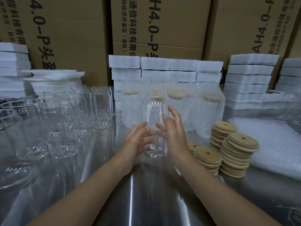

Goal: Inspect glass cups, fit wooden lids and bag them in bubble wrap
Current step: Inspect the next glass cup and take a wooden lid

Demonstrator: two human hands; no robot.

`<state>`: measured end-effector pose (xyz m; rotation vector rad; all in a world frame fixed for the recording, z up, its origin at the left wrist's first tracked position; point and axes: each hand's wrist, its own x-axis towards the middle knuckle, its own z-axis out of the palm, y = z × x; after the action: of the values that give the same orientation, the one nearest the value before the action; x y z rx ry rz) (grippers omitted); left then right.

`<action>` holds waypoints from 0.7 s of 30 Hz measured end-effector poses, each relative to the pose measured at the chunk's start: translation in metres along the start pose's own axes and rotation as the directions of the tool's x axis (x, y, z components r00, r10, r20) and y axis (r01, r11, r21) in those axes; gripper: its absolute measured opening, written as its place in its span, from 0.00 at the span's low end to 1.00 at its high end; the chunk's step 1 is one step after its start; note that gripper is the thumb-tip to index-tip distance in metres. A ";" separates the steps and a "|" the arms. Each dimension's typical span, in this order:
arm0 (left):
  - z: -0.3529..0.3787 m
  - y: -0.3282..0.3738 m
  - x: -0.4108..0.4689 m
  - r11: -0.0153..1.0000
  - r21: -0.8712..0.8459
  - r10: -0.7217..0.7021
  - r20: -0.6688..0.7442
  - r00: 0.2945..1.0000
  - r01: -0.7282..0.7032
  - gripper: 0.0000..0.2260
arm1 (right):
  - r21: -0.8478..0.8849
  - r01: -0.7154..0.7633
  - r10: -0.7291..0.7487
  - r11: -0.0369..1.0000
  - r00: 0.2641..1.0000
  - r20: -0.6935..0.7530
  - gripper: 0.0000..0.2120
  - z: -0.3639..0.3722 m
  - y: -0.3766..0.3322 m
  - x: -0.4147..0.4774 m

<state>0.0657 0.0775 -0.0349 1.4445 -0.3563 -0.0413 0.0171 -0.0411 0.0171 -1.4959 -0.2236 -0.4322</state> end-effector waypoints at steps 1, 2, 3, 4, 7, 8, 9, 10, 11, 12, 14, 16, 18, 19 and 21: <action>-0.001 -0.001 0.001 1.000 0.006 -0.019 0.022 1.000 0.019 0.13 | 0.028 -0.020 0.019 0.999 1.000 0.020 0.13 0.000 0.001 0.001; 0.001 0.004 -0.001 0.999 -0.008 -0.046 0.031 0.998 0.046 0.10 | 0.052 -0.037 0.035 0.998 0.999 0.035 0.14 0.000 0.002 0.002; 0.002 0.004 -0.002 0.998 0.006 -0.061 0.043 0.997 0.061 0.08 | 0.068 -0.050 0.047 0.996 0.998 0.048 0.14 0.000 0.002 0.003; 0.004 0.004 -0.003 0.999 0.013 -0.053 0.055 0.997 0.052 0.08 | 0.071 -0.058 0.054 0.996 0.997 0.058 0.15 -0.001 0.002 0.003; 0.007 0.004 -0.010 0.994 0.110 0.012 0.057 0.998 -0.019 0.21 | 0.080 -0.063 0.058 0.995 0.996 0.061 0.17 -0.001 0.004 0.004; 0.008 0.004 -0.011 0.993 0.119 0.020 0.036 0.999 -0.024 0.26 | 0.093 -0.064 0.059 0.994 0.997 0.057 0.17 -0.001 0.005 0.003; 0.008 0.004 -0.012 0.991 0.134 0.031 0.006 1.000 -0.031 0.29 | 0.100 -0.060 0.055 0.993 0.997 0.049 0.18 -0.002 0.006 0.003; 0.009 0.007 -0.013 0.989 0.144 0.032 -0.015 0.999 -0.030 0.30 | 0.092 -0.054 0.051 0.994 0.998 0.037 0.18 -0.002 0.007 0.002; 0.009 0.008 -0.013 0.988 0.153 0.030 -0.026 0.999 -0.026 0.32 | 0.073 -0.045 0.043 0.996 0.999 0.028 0.18 -0.001 0.008 0.001; 0.010 0.010 -0.014 0.988 0.150 0.038 -0.033 0.999 -0.032 0.33 | 0.052 -0.036 0.034 0.998 0.999 0.021 0.18 -0.001 0.009 0.000; 0.010 0.012 -0.014 0.991 0.127 0.049 -0.039 0.998 -0.044 0.34 | 0.025 -0.029 0.029 0.999 1.000 -0.003 0.22 0.001 0.009 -0.001; 0.010 0.015 -0.016 0.992 0.118 0.062 -0.057 0.996 -0.055 0.35 | 0.000 -0.014 0.014 1.000 1.000 -0.027 0.25 0.002 0.009 0.000; 0.011 0.017 -0.017 0.991 0.116 0.082 -0.077 0.994 -0.073 0.34 | -0.012 0.000 -0.001 1.000 0.999 -0.042 0.25 0.002 0.010 0.001; 0.011 0.017 -0.017 0.991 0.117 0.082 -0.078 0.994 -0.072 0.33 | -0.007 0.000 0.000 1.000 0.999 -0.049 0.26 0.001 0.012 0.001; 0.011 0.016 -0.016 0.993 0.093 0.080 -0.082 0.993 -0.073 0.30 | 0.024 -0.003 0.005 1.000 0.998 -0.061 0.27 0.000 0.012 0.002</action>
<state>0.0444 0.0732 -0.0217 1.5154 -0.3464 0.1000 0.0242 -0.0414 0.0071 -1.4572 -0.1769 -0.4698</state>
